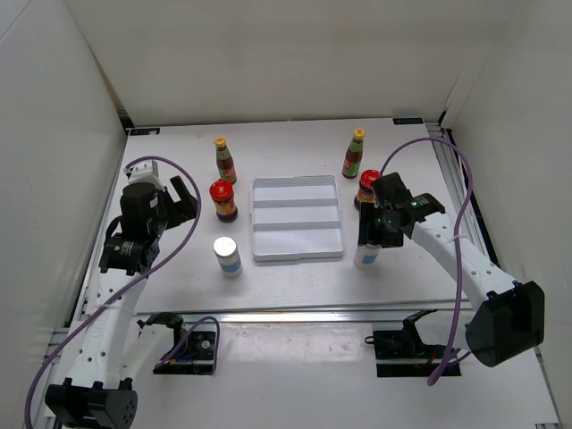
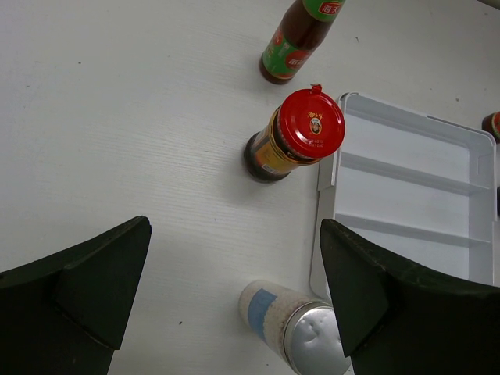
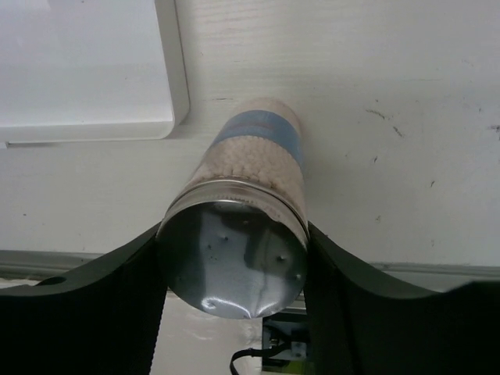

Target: Organize the condiment bottles

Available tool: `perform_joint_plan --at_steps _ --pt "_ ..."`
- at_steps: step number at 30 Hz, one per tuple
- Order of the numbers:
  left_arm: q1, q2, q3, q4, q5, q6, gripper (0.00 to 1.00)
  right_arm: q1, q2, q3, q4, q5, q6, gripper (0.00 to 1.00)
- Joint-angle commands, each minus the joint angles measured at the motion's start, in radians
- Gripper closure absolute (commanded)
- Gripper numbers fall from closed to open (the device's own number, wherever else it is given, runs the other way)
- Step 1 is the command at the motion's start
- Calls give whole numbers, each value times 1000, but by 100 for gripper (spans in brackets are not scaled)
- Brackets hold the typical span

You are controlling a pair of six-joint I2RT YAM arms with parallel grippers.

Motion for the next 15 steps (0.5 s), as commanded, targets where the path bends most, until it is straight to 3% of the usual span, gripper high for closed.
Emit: perform_joint_plan --at_steps 1,8,15 --pt "-3 -7 5 18 -14 -6 0 6 -15 -2 -11 14 17 44" --pt "-3 -7 5 18 -14 -6 0 15 -25 79 -92 75 17 68" --pt "-3 2 5 18 4 -6 0 49 -58 300 -129 65 -11 90"
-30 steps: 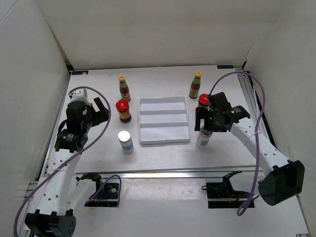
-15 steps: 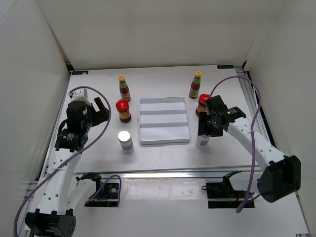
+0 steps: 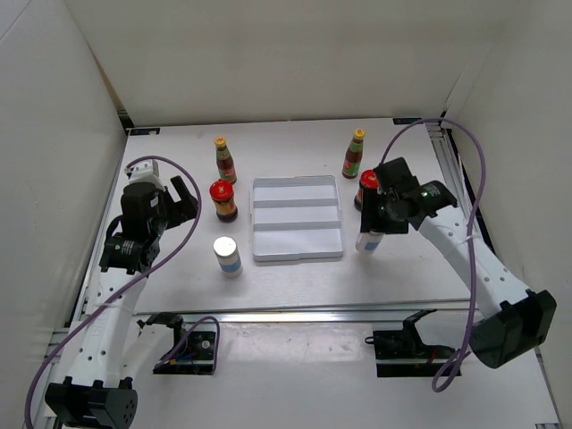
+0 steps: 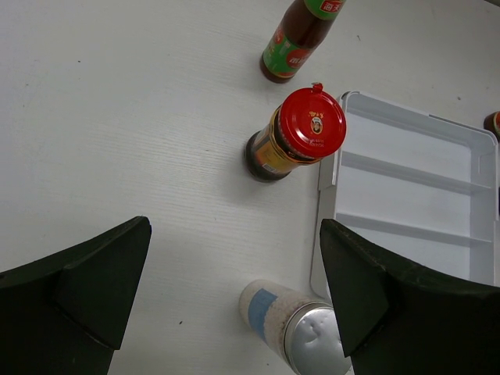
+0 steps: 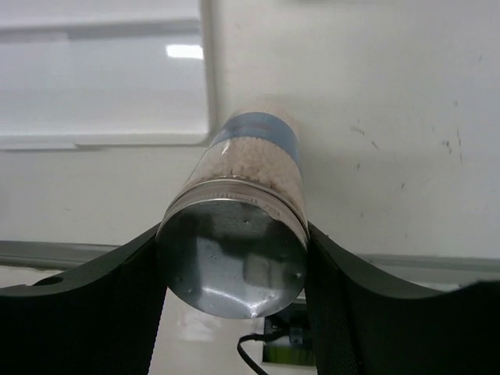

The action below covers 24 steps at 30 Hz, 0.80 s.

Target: Organize the condiment bottles

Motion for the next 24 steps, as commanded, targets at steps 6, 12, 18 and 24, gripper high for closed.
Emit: perform_joint_plan --at_steps 6,12,18,24 --pt "-3 5 5 27 4 -6 0 96 108 273 39 -4 -22 97" --pt "-3 5 5 36 27 -6 0 136 221 298 99 -19 -31 98" --pt "-3 5 5 36 27 -6 0 158 326 276 140 -40 -22 99" --pt "-3 16 5 36 27 -6 0 167 360 241 176 -40 -2 99"
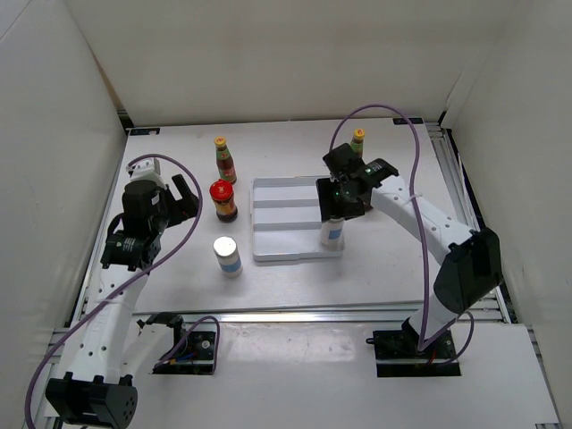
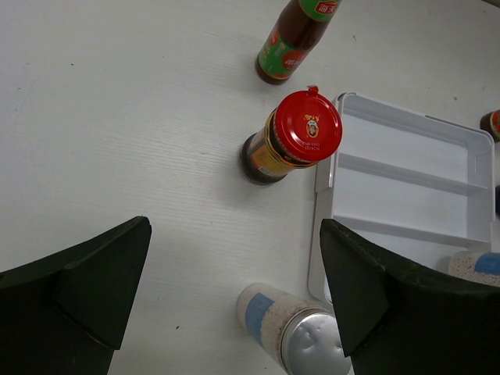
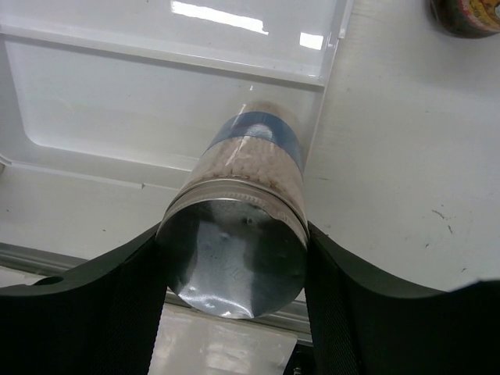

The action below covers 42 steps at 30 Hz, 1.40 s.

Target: Organize the condiment bottles

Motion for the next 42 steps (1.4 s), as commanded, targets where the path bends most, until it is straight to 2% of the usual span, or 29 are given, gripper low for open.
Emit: perform_joint_plan --at_steps 1,6,10,13,14,16,21,23,27,32,36,39,42 --pt "-3 -3 5 15 15 -6 0 7 25 1 66 0 17 98" --pt "-3 -3 5 15 15 -6 0 7 80 37 43 -9 17 82" --pt "-3 -3 5 15 15 4 0 -2 135 92 -9 -34 8 75" --pt "-3 -3 5 15 24 33 0 -2 136 93 -10 -43 8 45" --pt "-3 -16 19 -14 25 33 0 -2 116 93 -10 -43 8 20" --pt "-3 -45 45 -43 14 53 0 7 73 79 -10 -34 8 0" --pt "-3 -56 164 -147 -77 44 0 7 -97 18 23 18 -35 0" --pt "-3 -56 232 -173 -77 -5 0 7 -148 8 23 66 -44 0" --pt "-3 -67 258 -183 3 -123 0 7 -310 -21 51 142 -9 0" --pt "-14 -30 139 -117 181 -154 0 7 -544 -214 240 215 60 0" --pt "-43 -19 65 -103 206 -112 0 7 -718 -398 312 258 164 0" --pt "-106 -19 56 -92 241 -47 4 7 -759 -454 325 258 164 0" --pt "-169 -19 19 -103 183 -13 4 7 -759 -475 313 288 155 0"
